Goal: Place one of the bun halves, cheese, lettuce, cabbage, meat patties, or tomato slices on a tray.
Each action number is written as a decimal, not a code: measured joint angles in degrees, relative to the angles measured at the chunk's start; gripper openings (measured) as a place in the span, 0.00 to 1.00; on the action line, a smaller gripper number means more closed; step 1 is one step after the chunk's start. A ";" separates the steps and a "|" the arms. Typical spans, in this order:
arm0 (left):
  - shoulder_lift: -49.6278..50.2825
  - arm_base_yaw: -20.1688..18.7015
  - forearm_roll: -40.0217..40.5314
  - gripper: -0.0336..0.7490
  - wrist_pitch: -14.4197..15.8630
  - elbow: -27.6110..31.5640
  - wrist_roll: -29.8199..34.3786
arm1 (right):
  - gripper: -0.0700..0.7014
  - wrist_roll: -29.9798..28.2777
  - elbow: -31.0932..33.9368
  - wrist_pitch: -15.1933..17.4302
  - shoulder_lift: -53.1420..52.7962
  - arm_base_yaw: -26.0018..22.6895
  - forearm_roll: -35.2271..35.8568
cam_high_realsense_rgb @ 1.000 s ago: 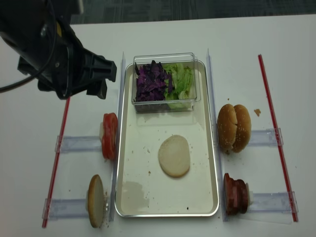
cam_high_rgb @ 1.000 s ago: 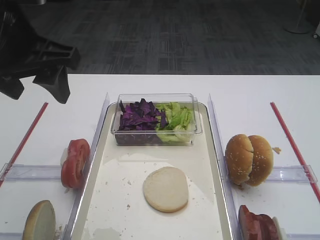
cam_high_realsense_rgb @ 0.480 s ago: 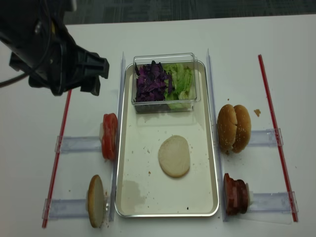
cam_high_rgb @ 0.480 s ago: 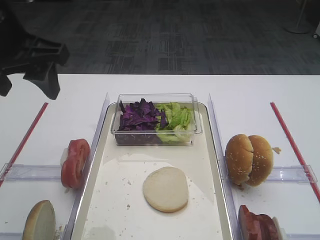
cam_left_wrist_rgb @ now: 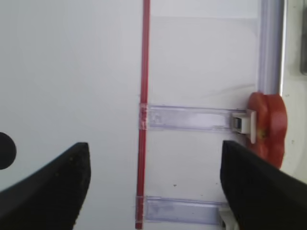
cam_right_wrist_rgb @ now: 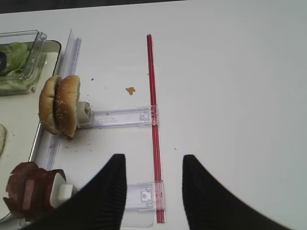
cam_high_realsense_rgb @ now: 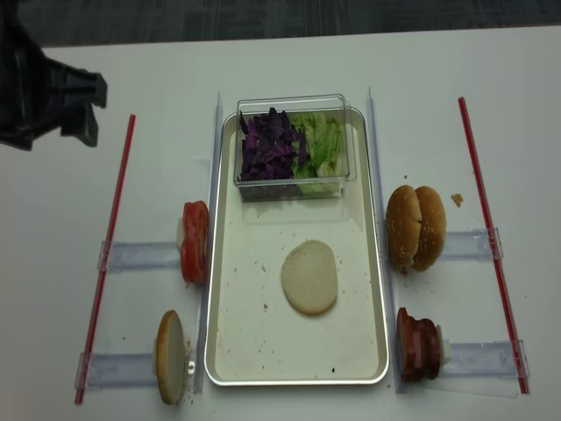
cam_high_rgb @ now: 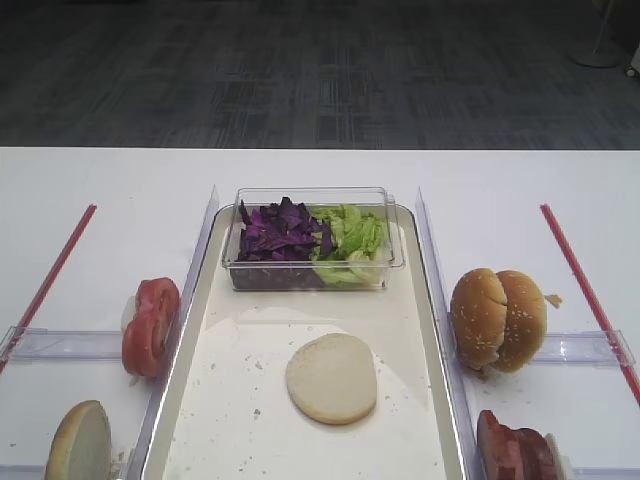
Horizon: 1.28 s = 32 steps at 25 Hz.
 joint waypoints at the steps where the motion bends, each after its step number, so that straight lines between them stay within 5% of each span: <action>1: 0.00 1.42 0.00 0.70 0.00 0.00 0.75 | 0.50 0.00 0.00 0.00 0.00 0.00 0.00; 9: 0.00 7.71 -0.73 0.70 0.09 0.00 4.53 | 0.50 0.00 0.00 0.00 0.00 0.00 0.00; 32: -9.12 2.68 -3.01 0.70 0.56 0.00 5.41 | 0.50 0.00 0.00 0.00 0.00 0.00 0.00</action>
